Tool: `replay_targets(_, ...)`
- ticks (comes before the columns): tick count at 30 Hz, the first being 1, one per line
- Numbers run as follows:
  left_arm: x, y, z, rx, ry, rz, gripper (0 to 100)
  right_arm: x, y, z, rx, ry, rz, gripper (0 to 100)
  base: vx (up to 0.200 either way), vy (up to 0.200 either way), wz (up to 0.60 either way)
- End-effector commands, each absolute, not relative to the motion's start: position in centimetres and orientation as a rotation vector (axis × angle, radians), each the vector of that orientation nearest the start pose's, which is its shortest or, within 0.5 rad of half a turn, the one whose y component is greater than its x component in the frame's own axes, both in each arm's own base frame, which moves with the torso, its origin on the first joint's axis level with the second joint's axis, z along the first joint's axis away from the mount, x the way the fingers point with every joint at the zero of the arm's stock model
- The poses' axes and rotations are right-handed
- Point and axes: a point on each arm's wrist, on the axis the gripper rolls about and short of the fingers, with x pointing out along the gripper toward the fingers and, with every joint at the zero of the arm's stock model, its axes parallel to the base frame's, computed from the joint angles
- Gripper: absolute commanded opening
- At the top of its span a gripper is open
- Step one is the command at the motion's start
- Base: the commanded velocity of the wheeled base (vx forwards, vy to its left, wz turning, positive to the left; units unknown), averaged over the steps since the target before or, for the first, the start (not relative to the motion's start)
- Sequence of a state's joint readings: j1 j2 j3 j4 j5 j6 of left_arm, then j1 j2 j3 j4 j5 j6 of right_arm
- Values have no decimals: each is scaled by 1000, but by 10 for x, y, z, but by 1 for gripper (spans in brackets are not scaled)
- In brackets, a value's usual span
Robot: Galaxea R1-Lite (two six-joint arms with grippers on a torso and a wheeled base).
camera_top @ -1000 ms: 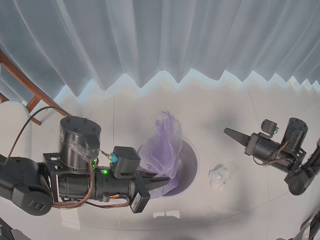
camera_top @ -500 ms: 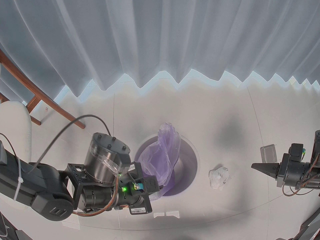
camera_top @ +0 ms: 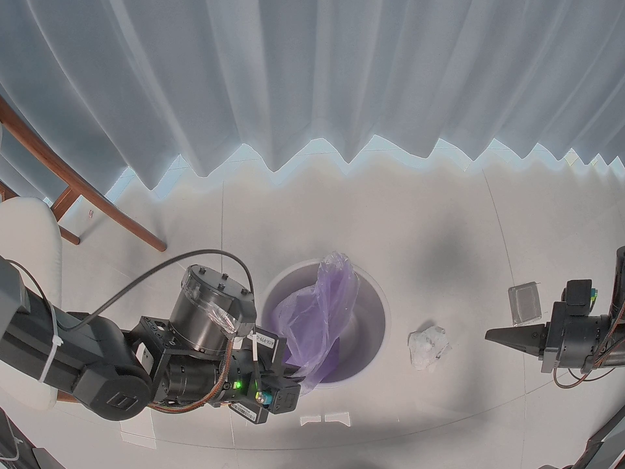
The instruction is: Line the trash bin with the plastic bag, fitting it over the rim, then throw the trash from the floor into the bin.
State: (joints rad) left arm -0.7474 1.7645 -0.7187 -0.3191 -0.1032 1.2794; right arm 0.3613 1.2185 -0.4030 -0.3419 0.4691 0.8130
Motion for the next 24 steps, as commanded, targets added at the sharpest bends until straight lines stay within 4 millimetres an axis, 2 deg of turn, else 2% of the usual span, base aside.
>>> replay_targets(1,209,-191,114,1387,95,-1229,0,166,86,150,749,895,588,0,0,0,0)
replay_targets(4,208,-190,114,1385,109,-1245,0,176,93,149,746,911,592,0,0,0,0)
replay_targets(5,206,-189,115,1384,113,-1251,0,184,102,148,737,932,603,100,0,0,0)
replay_targets(10,203,-187,115,1385,114,-1253,0,201,123,136,705,987,585,100,0,0,0)
replay_targets(14,201,-188,115,1386,110,-1258,0,210,146,141,656,943,565,100,0,0,0)
replay_targets(16,201,-187,115,1386,110,-1258,0,214,152,140,644,938,559,100,0,0,0)
replay_targets(17,200,-187,115,1386,113,-1260,0,222,163,136,623,935,535,100,0,0,0)
replay_targets(21,197,-184,113,1388,124,-1266,0,238,182,133,604,915,510,100,0,0,0)
replay_targets(24,192,-180,109,1390,137,-1276,0,244,193,131,597,918,518,100,0,0,0)
